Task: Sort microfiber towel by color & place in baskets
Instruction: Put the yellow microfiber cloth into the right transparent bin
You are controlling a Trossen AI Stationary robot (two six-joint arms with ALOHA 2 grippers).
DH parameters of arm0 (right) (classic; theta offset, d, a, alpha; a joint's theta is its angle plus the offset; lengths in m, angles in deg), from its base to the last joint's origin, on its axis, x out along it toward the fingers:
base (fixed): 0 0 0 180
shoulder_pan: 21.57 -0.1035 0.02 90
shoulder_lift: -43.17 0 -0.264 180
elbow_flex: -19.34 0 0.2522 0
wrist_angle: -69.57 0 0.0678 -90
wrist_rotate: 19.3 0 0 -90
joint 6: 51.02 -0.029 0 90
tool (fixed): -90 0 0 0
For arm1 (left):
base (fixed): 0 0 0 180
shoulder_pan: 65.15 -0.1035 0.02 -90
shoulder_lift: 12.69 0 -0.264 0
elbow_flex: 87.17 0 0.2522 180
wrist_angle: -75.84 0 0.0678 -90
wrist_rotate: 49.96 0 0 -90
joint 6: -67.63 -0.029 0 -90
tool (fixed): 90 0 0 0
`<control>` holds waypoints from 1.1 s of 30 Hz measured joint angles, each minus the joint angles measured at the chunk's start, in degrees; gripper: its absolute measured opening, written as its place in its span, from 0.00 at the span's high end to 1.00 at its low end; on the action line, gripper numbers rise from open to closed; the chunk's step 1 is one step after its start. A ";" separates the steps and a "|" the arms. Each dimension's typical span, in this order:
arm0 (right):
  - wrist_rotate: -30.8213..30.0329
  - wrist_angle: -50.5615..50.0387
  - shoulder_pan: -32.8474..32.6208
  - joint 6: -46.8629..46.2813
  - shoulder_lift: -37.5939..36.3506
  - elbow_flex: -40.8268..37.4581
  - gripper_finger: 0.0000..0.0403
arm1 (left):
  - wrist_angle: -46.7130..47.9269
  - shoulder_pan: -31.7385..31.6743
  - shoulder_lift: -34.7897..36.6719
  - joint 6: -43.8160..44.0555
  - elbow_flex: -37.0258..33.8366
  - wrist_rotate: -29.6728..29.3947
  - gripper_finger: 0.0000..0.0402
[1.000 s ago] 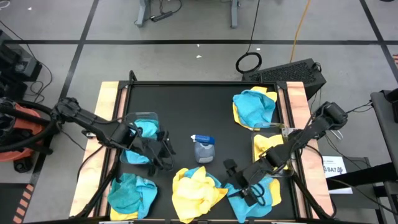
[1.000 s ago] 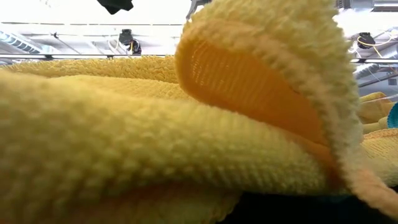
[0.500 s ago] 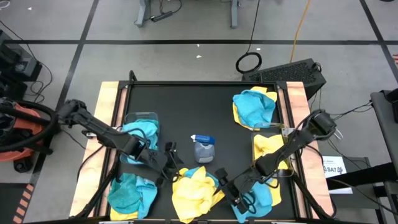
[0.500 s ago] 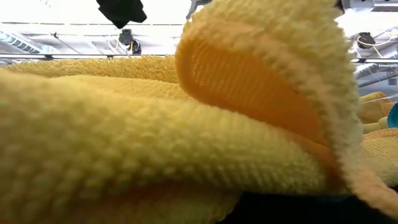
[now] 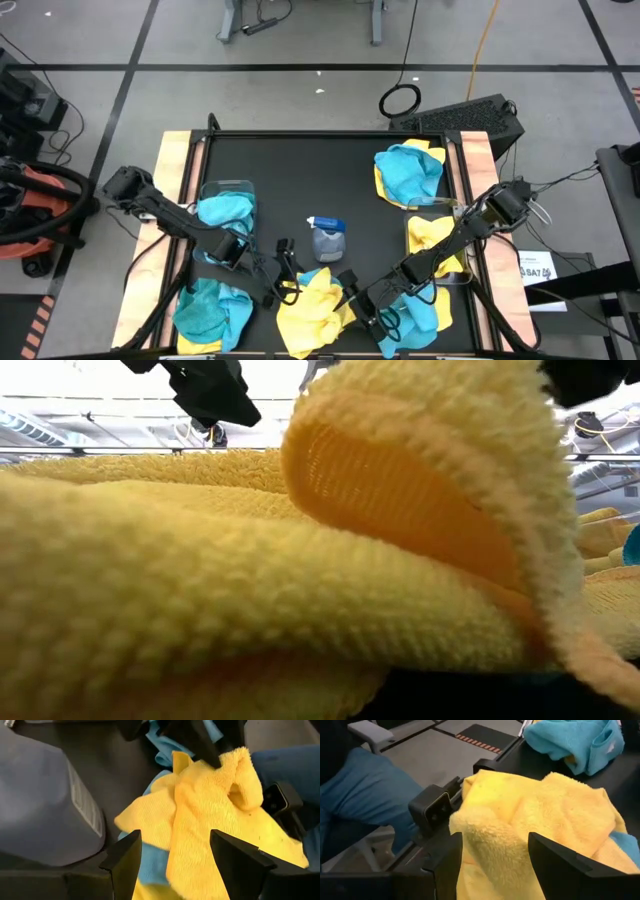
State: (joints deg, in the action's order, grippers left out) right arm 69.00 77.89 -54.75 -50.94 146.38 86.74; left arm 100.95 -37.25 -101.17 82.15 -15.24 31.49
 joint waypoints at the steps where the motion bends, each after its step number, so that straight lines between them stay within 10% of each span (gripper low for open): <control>1: 0.11 0.73 0.10 0.00 0.36 -0.01 0.46 | -0.29 0.00 -0.37 0.02 0.00 -0.01 0.40; 33: 0.52 3.46 0.21 -0.68 2.03 0.07 0.64 | -6.23 0.00 -2.19 -0.42 0.00 -0.75 0.40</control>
State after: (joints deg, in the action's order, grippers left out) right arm 69.53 81.35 -54.54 -51.62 148.40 86.82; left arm 94.72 -37.25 -103.36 81.74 -15.24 30.74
